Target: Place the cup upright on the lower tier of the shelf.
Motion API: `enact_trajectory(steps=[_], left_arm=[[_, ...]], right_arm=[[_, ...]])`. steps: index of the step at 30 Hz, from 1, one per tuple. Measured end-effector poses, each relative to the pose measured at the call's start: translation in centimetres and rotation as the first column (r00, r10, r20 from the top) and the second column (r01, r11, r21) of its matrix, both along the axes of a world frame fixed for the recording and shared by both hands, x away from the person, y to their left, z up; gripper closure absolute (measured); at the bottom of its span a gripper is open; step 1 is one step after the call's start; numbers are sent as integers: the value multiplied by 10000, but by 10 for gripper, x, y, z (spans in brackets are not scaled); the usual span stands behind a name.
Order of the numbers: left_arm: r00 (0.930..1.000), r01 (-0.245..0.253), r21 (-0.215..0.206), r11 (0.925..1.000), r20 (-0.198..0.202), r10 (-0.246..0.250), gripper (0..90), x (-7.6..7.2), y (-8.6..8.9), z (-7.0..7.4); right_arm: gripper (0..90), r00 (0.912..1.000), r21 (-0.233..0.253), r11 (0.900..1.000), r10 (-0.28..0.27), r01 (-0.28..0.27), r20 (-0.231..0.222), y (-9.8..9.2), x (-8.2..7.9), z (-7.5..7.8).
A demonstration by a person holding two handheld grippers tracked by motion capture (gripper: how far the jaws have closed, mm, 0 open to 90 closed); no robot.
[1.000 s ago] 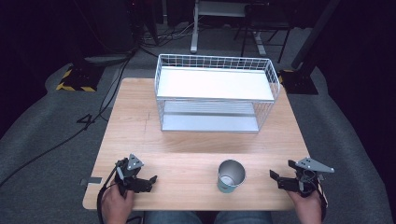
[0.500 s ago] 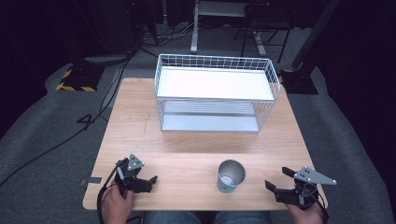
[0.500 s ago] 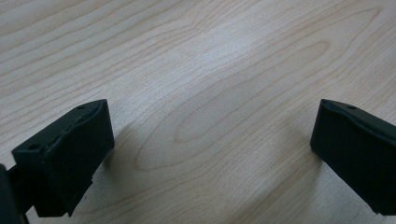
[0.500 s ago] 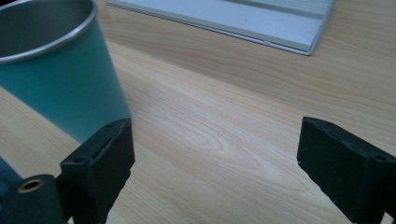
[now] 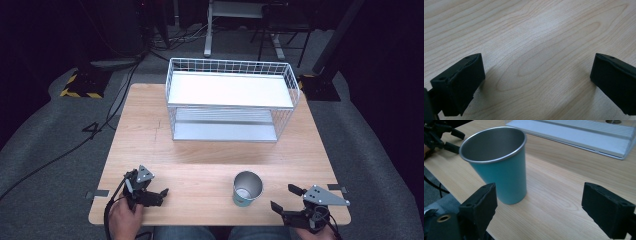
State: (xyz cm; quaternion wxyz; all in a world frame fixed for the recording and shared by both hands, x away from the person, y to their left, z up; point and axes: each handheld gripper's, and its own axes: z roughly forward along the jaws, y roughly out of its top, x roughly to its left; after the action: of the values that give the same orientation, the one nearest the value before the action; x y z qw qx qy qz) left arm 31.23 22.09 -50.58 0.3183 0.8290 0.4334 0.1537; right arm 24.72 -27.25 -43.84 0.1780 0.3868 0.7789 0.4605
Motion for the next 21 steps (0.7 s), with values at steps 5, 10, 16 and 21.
enact_trajectory(steps=[5, 10, 16, 21], left_arm=[[10000, -6, -5, 10000, 3, 6, 0, 0, 0, 0], [10000, -5, -8, 10000, 0, 5, 0, 0, 0, 0], [10000, -1, -2, 10000, -1, 1, 0, 0, 0, 0], [10000, -5, -10, 10000, 0, 5, 0, 0, 0, 0]], right_arm=[[133, 9987, -103, 9987, 498, -497, 112, 12, -3, 0], [132, 9959, 112, 9960, 879, -881, 230, 27, -4, -6], [132, 9929, 381, 9922, 1188, -1184, -85, 39, 1, -16], [134, 9935, 125, 9936, 1122, -1119, -198, 53, 8, -27]])
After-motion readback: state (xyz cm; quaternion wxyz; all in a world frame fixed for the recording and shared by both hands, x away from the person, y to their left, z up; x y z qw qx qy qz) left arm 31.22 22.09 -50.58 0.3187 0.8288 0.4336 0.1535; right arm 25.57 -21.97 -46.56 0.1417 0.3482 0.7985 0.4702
